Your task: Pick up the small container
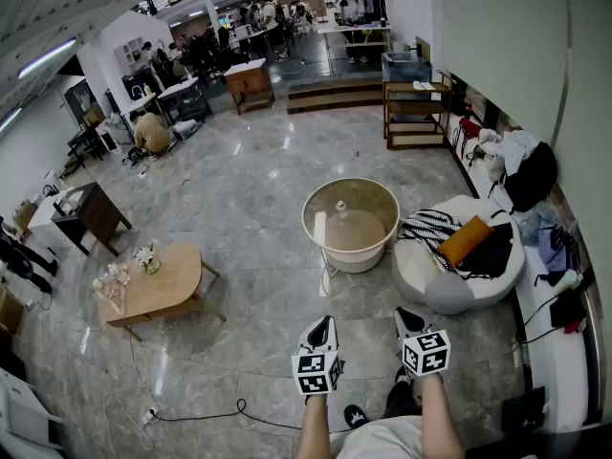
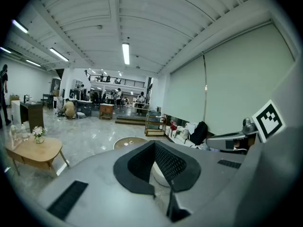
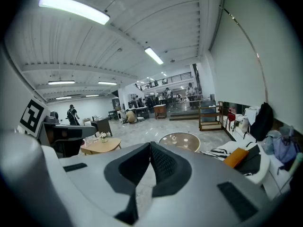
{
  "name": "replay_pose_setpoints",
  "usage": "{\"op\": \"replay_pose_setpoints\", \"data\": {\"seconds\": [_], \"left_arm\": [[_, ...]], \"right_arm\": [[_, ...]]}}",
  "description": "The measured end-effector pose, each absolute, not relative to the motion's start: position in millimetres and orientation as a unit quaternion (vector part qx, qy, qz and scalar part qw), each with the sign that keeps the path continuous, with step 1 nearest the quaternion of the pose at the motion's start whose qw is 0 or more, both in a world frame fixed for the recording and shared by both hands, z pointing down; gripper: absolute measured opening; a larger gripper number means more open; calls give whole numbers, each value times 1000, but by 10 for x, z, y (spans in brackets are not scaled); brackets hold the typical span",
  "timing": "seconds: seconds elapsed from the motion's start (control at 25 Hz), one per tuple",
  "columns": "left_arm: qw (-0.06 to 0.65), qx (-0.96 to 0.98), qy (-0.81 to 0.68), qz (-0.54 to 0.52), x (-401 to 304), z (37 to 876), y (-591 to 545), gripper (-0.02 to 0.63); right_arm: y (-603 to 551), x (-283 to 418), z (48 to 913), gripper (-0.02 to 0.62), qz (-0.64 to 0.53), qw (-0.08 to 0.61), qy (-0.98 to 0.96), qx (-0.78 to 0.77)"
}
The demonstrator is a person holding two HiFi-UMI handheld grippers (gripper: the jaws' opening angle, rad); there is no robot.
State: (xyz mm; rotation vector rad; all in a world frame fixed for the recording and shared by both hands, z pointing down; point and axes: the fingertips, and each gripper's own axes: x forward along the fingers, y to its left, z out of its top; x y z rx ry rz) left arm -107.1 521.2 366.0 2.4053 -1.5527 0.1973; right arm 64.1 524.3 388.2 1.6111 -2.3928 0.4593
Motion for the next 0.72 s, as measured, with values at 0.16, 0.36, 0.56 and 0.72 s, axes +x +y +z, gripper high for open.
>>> {"op": "replay_pose_setpoints", "data": {"seconds": [0.16, 0.36, 0.56, 0.72], "left_arm": [[146, 840, -518, 67, -1075, 3725, 5313, 6], [143, 838, -522, 71, -1184, 3745, 5252, 6], [146, 825, -543, 62, -1354, 3713, 5086, 6], [138, 820, -551, 62, -1455, 3697, 4856, 6]], "right_arm": [[5340, 541, 3914, 69, 164, 105, -815, 545], [5250, 495, 3915, 69, 156, 116, -811, 552], [5024, 580, 3905, 69, 191, 84, -798, 565], [4735, 515, 3949, 69, 197, 91, -803, 556]]}}
